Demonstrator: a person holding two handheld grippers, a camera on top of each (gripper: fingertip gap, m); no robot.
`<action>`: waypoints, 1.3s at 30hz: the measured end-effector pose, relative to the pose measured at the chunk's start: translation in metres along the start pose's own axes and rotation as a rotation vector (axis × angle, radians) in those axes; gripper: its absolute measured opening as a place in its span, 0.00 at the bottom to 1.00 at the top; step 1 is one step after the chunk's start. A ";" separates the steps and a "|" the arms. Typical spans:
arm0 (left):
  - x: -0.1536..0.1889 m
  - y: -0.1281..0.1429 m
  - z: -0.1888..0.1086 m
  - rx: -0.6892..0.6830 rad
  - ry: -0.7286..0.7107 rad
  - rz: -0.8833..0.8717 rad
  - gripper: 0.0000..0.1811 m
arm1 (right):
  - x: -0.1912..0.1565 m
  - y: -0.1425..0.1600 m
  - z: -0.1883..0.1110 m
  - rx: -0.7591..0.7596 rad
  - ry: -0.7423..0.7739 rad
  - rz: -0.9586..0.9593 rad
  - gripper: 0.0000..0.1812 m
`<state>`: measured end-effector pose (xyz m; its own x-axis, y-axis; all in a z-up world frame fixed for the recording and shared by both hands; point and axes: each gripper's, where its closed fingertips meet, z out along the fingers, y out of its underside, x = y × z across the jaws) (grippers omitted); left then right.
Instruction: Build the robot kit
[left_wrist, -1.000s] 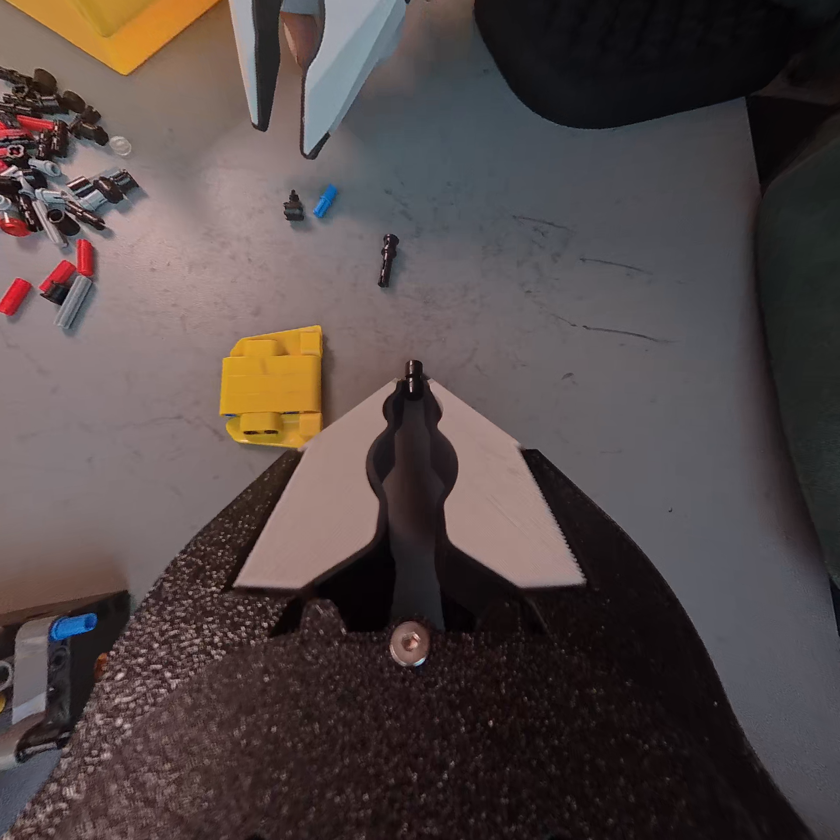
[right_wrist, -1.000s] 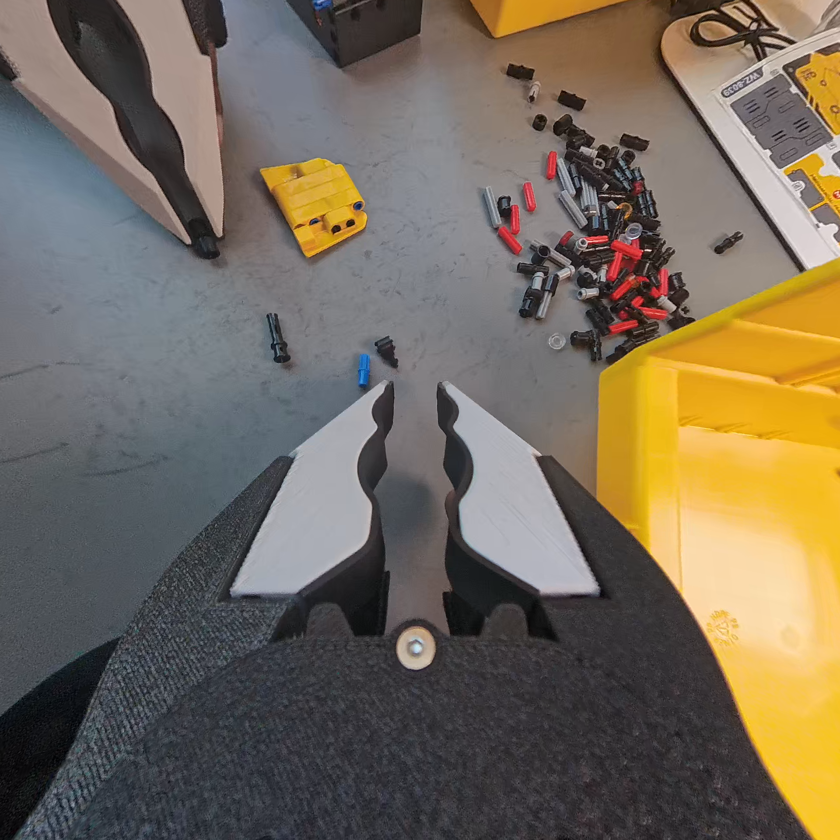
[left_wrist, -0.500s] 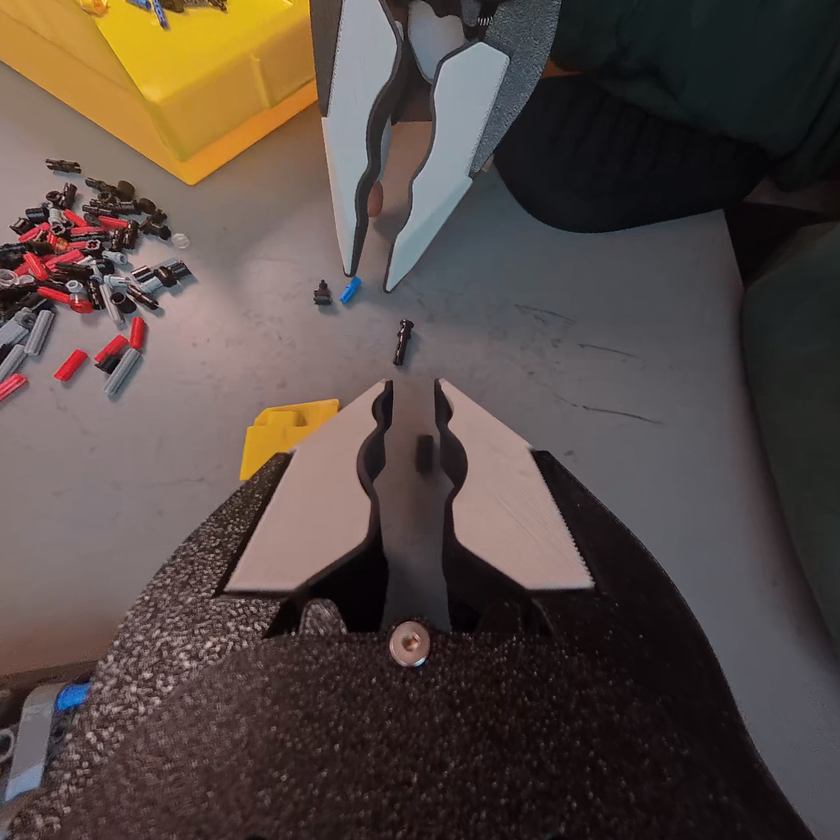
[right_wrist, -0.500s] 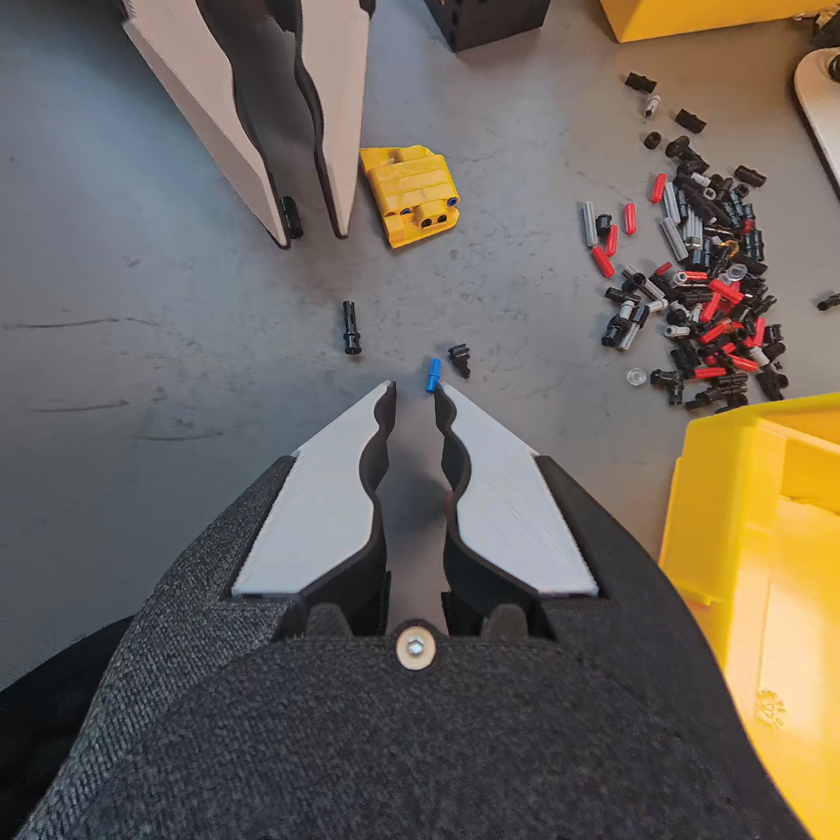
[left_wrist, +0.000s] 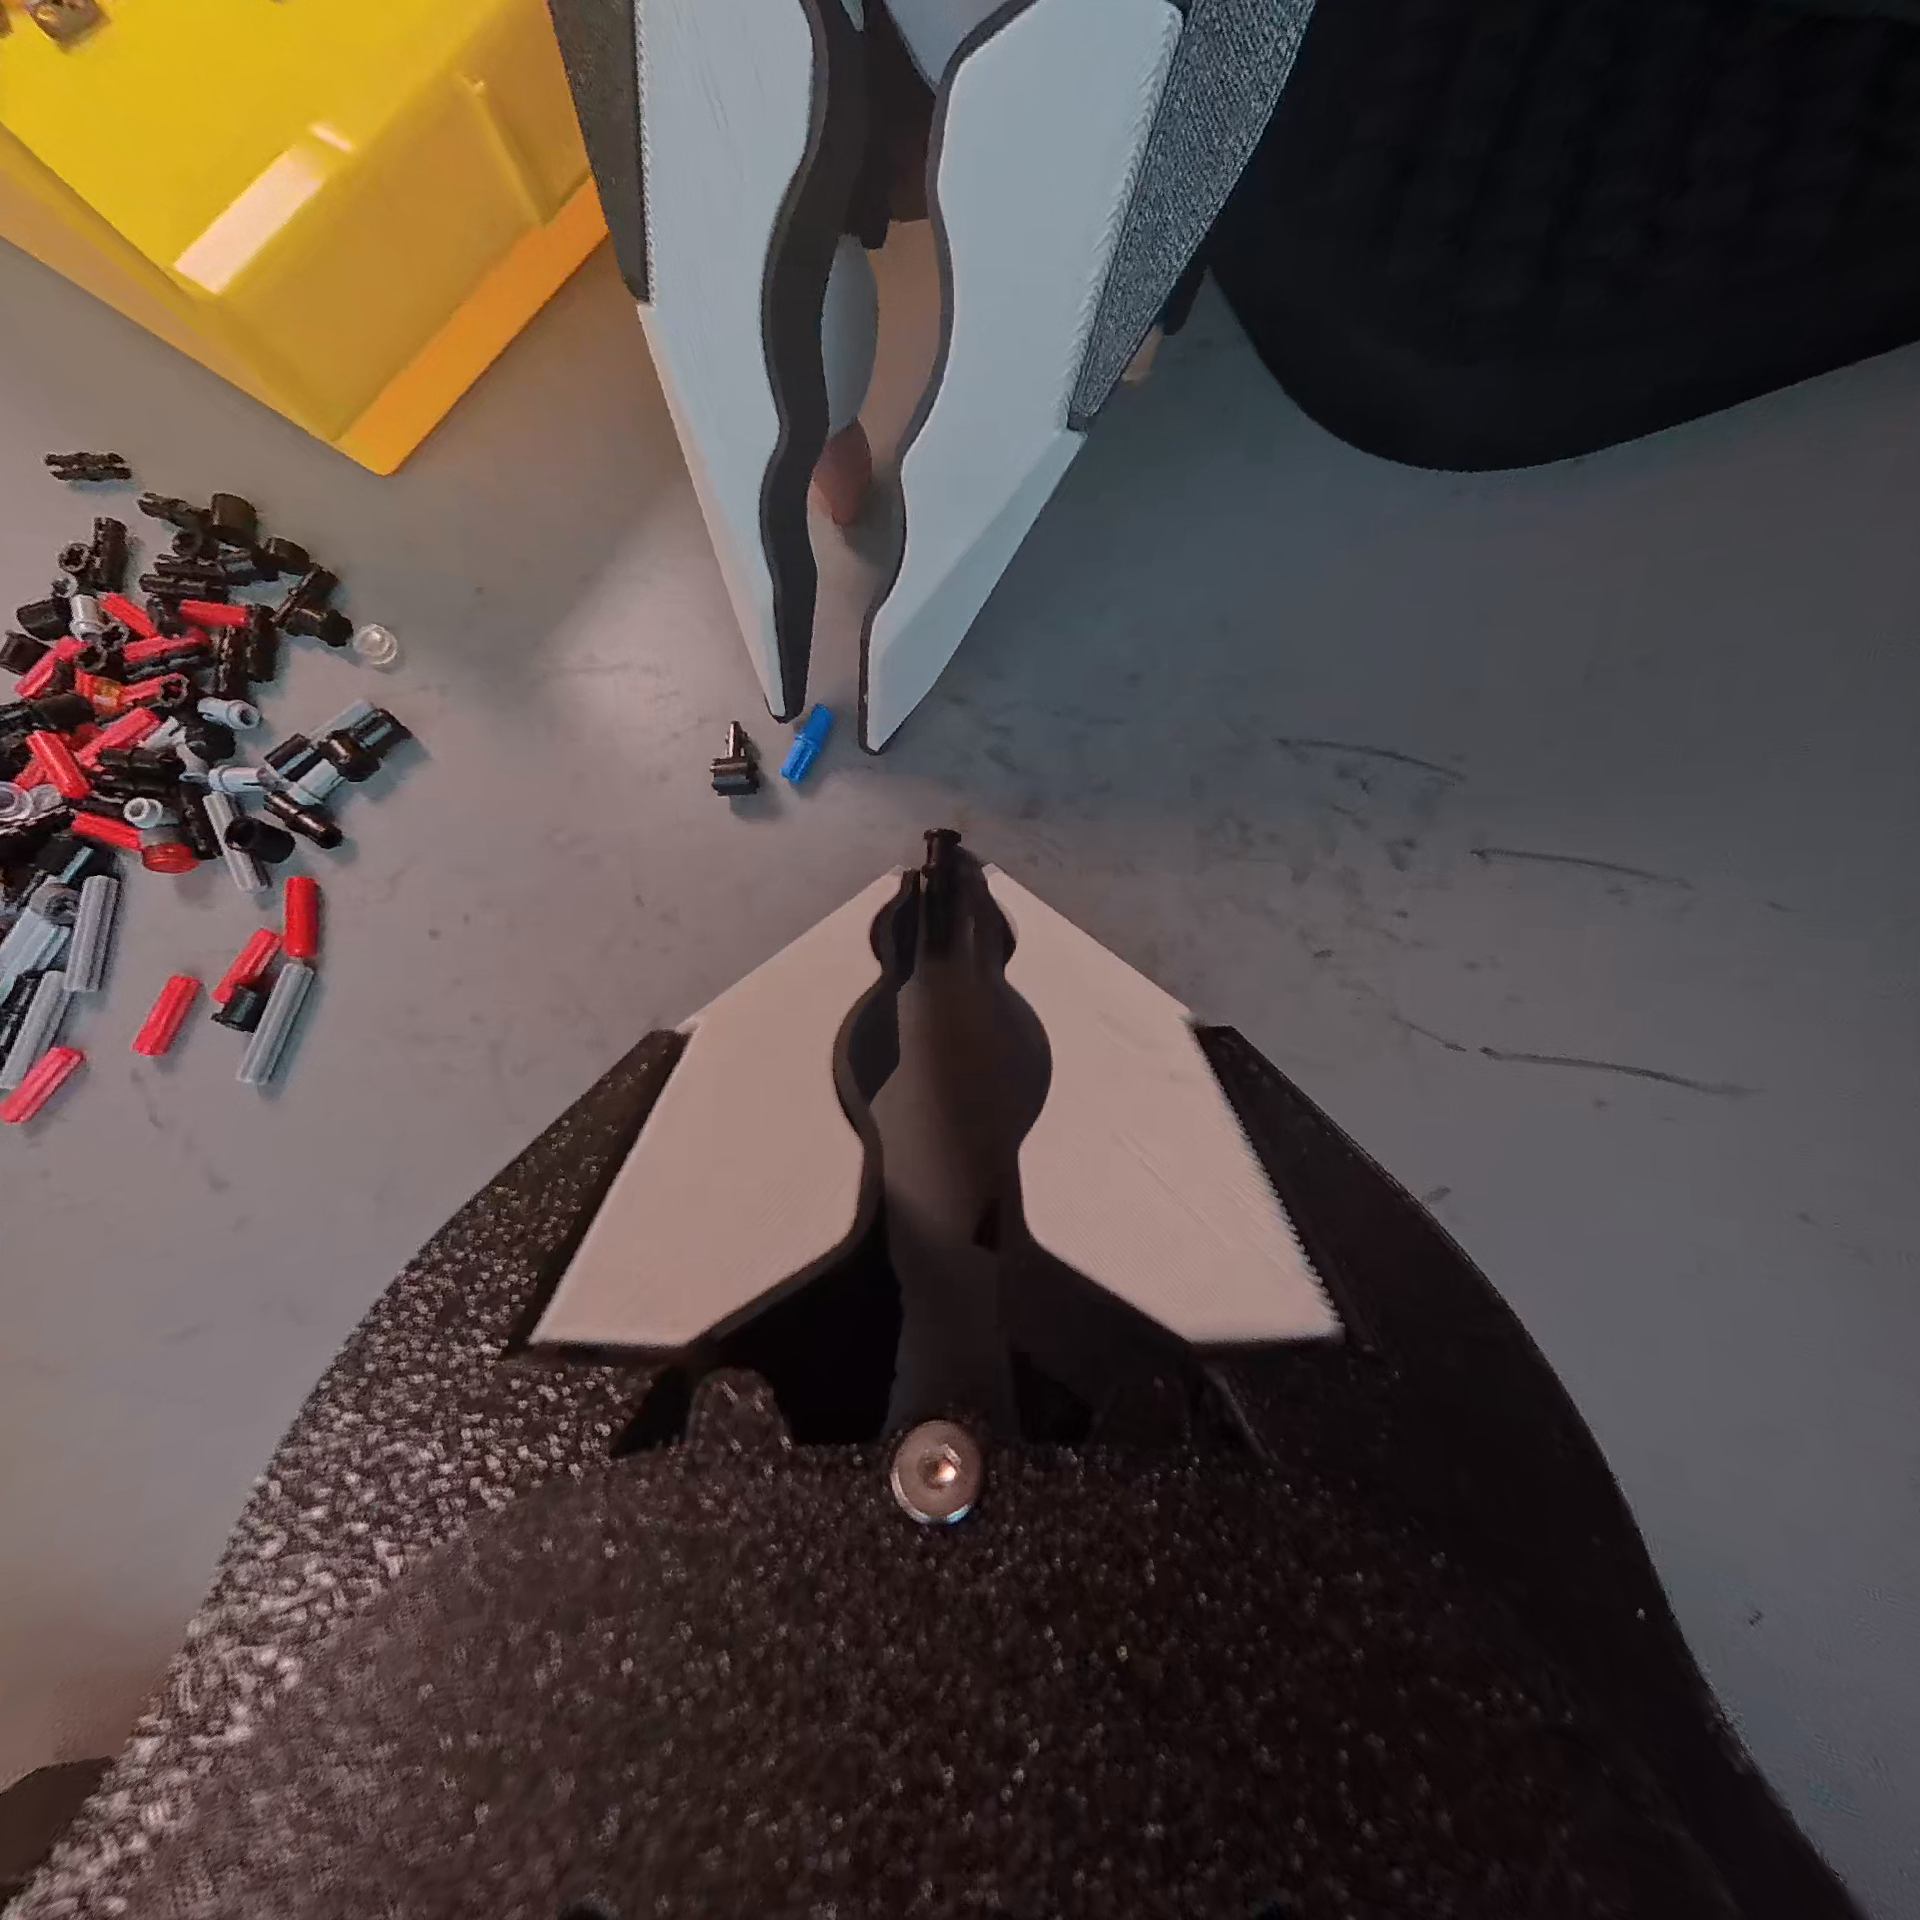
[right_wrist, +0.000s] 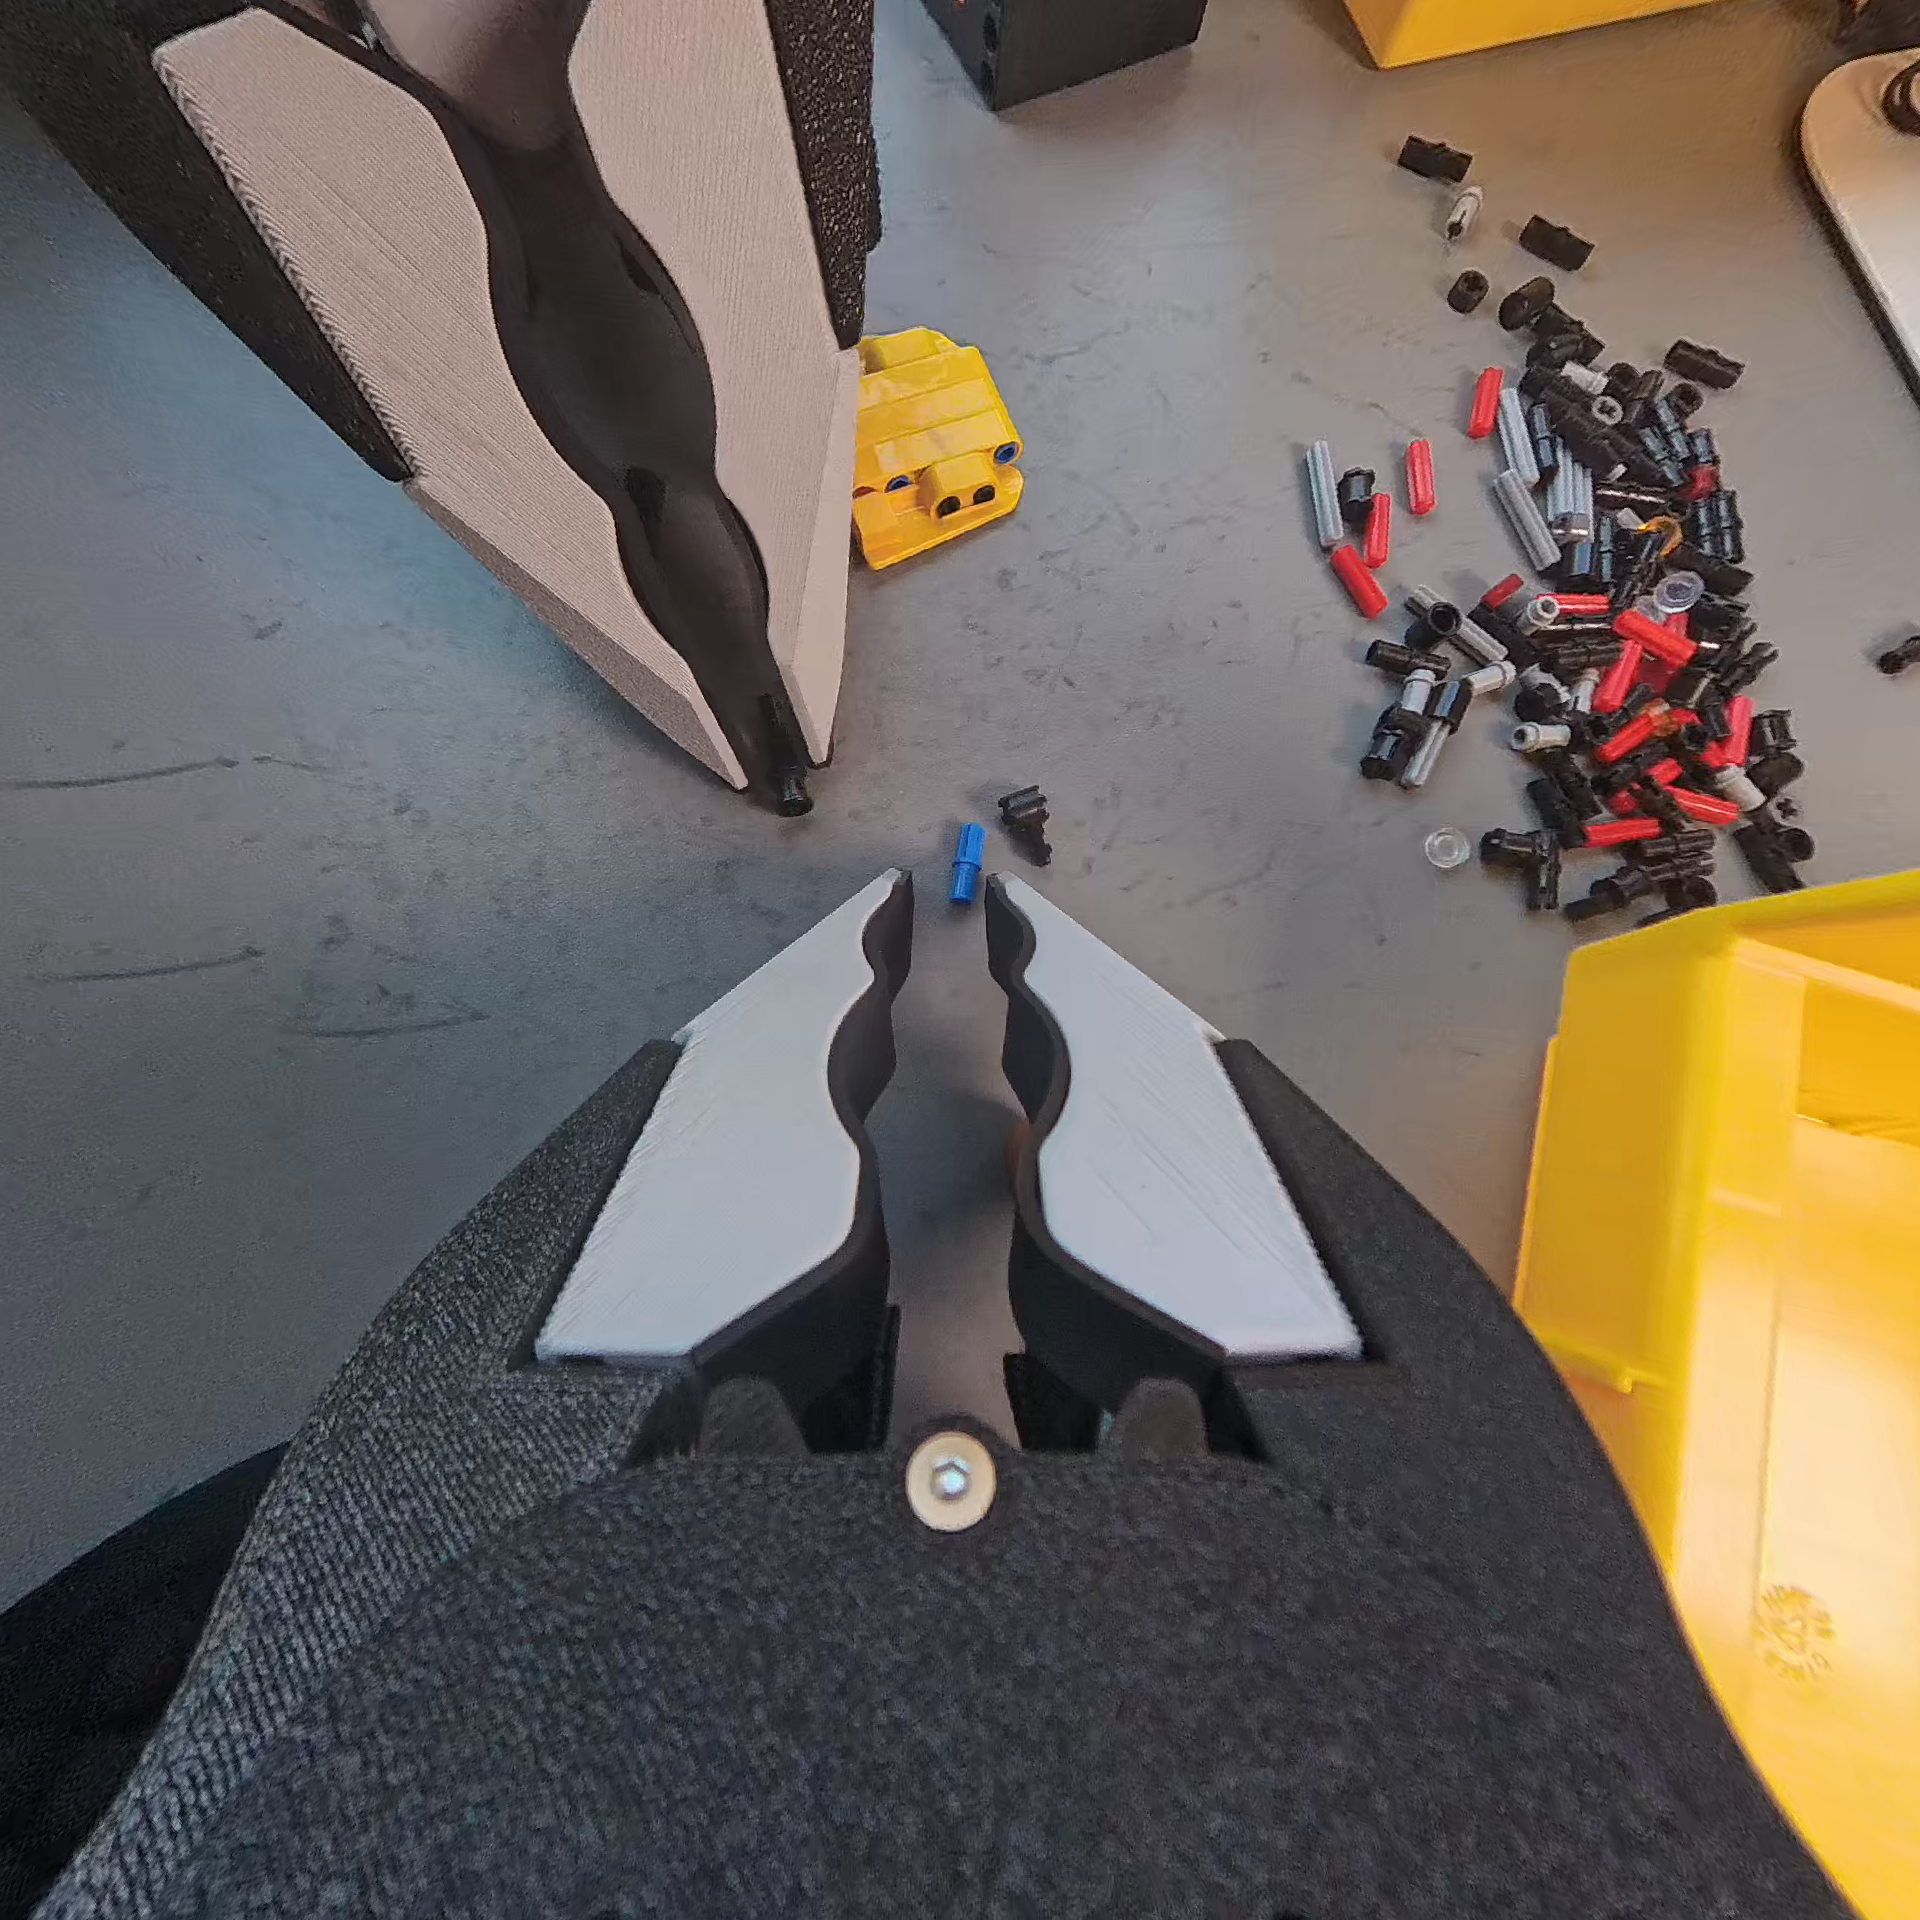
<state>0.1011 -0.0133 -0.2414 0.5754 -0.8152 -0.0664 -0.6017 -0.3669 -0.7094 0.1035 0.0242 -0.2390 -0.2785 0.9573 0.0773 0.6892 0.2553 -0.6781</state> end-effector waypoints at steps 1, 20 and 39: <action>0.001 0.000 0.000 0.000 0.000 0.006 0.04 | 0.000 0.000 0.000 -0.002 0.001 0.000 0.07; -0.006 0.009 -0.028 0.041 0.005 -0.046 0.02 | 0.000 -0.005 0.001 0.021 0.020 -0.047 0.02; 0.002 0.020 -0.044 0.087 0.070 -0.046 0.02 | -0.049 -0.051 0.005 0.215 -0.119 -0.183 0.02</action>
<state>0.0658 -0.0419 -0.2248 0.5590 -0.8290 0.0148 -0.5236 -0.3668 -0.7690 0.0787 -0.0361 -0.2125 -0.4699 0.8723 0.1353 0.4665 0.3756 -0.8009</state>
